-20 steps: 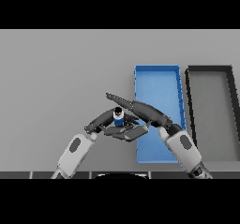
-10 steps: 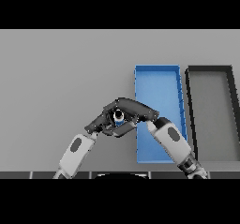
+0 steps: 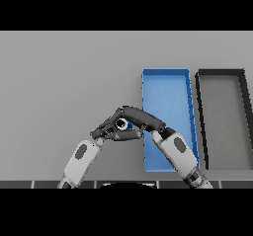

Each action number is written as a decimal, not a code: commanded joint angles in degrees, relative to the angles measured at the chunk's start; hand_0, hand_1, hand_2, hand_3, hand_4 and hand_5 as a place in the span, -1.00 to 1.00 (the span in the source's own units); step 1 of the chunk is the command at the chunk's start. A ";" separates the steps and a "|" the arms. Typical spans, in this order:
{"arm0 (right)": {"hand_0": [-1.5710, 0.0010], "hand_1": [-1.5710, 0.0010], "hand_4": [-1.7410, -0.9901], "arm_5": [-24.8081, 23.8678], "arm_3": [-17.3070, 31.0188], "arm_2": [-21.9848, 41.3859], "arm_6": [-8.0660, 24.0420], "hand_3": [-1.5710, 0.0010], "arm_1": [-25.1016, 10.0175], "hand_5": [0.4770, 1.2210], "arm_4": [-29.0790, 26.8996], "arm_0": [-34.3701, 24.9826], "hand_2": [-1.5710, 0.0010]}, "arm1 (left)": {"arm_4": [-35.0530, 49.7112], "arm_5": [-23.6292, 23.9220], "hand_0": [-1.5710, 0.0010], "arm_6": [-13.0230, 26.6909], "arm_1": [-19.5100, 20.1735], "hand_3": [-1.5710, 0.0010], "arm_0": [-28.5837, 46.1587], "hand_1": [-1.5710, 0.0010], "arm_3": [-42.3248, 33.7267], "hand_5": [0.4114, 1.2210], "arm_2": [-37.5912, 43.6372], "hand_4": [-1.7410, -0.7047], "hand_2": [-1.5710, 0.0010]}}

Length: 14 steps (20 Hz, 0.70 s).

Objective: Pick up the blue pipe and place it into the blue bin.

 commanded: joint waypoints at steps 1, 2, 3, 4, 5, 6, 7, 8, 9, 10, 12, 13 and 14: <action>-0.95 -0.95 -0.34 -0.02 -0.21 -0.46 0.95 -0.93 0.32 0.84 -0.83 0.21 -0.95 | -0.14 0.33 -1.00 0.52 -0.20 -0.83 -0.15 -1.00 0.05 1.00 -0.03 -0.99 -0.99; -0.96 -0.96 -0.34 0.17 -0.43 -0.42 1.27 -0.94 0.60 0.87 -0.66 0.99 -0.96 | -0.13 0.30 -1.00 1.00 -0.03 -0.81 0.54 -1.00 -0.22 1.00 -0.11 -0.99 -0.99; -0.97 -0.97 -0.34 0.02 -1.05 -0.70 1.26 -0.95 0.95 0.90 -1.01 1.67 -0.97 | -0.14 -0.03 -1.00 1.12 0.32 -0.83 0.64 -1.00 -0.81 1.00 0.03 -0.98 -0.99; -0.97 -0.97 -0.35 0.12 -1.24 -1.18 2.01 -0.96 1.34 0.92 -1.27 1.67 -0.97 | -0.69 0.25 -1.00 -0.03 0.32 -0.61 0.54 -1.00 -0.60 1.00 -0.03 -0.99 -0.99; -0.98 -0.98 -0.35 -0.15 -1.21 -1.51 2.31 -0.97 1.77 0.94 -0.61 1.43 -0.98 | -1.42 0.39 -0.84 -1.07 0.52 -0.34 0.35 -0.74 -0.40 1.00 0.20 -0.78 -0.70; -0.98 -0.98 -0.35 -0.11 -1.15 -1.69 3.38 -0.98 2.15 0.95 -0.09 0.93 -0.98 | -2.09 0.11 -0.50 -0.50 0.69 -0.07 0.15 -0.39 -0.43 1.00 0.25 -0.56 -0.36; -0.99 -0.99 -0.35 0.25 -1.53 -1.82 3.04 -0.98 2.36 0.96 0.20 1.28 -0.99 | -2.85 -0.69 -0.20 -0.55 1.23 0.14 0.07 -0.11 -0.68 1.00 0.15 -0.35 -0.09; -0.99 -0.99 -0.35 0.29 -0.99 -1.99 3.30 -0.98 3.02 0.97 0.85 1.37 -0.99 | -3.30 -2.05 0.04 -1.13 1.82 0.31 0.51 0.11 -0.40 1.00 0.17 -0.19 0.13; -0.99 -0.99 -0.35 0.59 -1.26 -2.26 3.79 -0.99 3.15 0.97 1.28 1.69 -0.99 | -4.08 -2.83 0.23 -0.82 1.45 0.45 -0.19 0.29 0.45 1.00 0.33 -0.05 0.30; -0.99 -0.99 -0.35 0.80 -1.33 -2.09 3.72 -0.99 3.60 0.98 2.15 1.95 -0.99 | -4.57 -3.75 0.39 -0.18 1.26 0.56 -0.27 0.43 0.68 0.82 0.43 0.07 0.44; -1.00 -1.00 -0.35 0.72 -1.14 -2.15 3.62 -0.99 4.90 0.99 3.32 2.33 -1.00 | -4.55 -4.92 0.61 1.90 1.60 0.72 0.02 0.63 0.08 0.41 0.97 0.25 0.64; -1.00 -1.00 -0.35 1.07 -1.22 -2.66 3.22 -0.99 5.18 0.99 3.29 2.36 -1.00 | -4.36 -4.82 0.69 3.43 1.29 0.78 -0.34 0.71 0.63 0.24 1.19 0.32 0.71; -1.00 -1.00 -0.35 1.36 -1.57 -3.04 3.03 -1.00 5.35 0.99 3.15 2.36 -1.00 | -3.79 -5.09 0.75 4.46 1.52 0.82 0.25 0.77 -0.25 0.08 1.17 0.37 0.77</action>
